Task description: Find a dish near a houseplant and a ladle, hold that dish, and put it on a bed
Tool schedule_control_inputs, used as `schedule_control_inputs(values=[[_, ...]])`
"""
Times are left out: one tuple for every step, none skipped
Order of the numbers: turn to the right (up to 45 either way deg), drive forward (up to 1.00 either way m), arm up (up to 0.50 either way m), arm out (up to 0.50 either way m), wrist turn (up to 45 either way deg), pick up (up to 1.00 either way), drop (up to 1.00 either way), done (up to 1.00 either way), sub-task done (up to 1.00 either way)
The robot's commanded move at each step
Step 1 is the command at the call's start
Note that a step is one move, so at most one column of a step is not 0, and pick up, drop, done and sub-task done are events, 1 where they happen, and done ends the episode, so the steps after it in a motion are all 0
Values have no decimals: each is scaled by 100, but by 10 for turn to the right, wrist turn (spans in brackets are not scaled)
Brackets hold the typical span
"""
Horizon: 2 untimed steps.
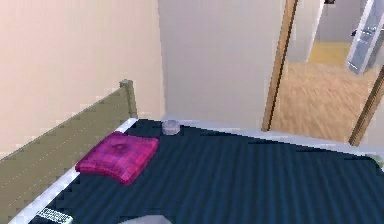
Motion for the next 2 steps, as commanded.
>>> schedule_control_inputs(values=[[330, 0, 0, 0, 0, 0, 0, 0, 0], [-360, 0, 0, 0, 0, 0, 0, 0, 0]])
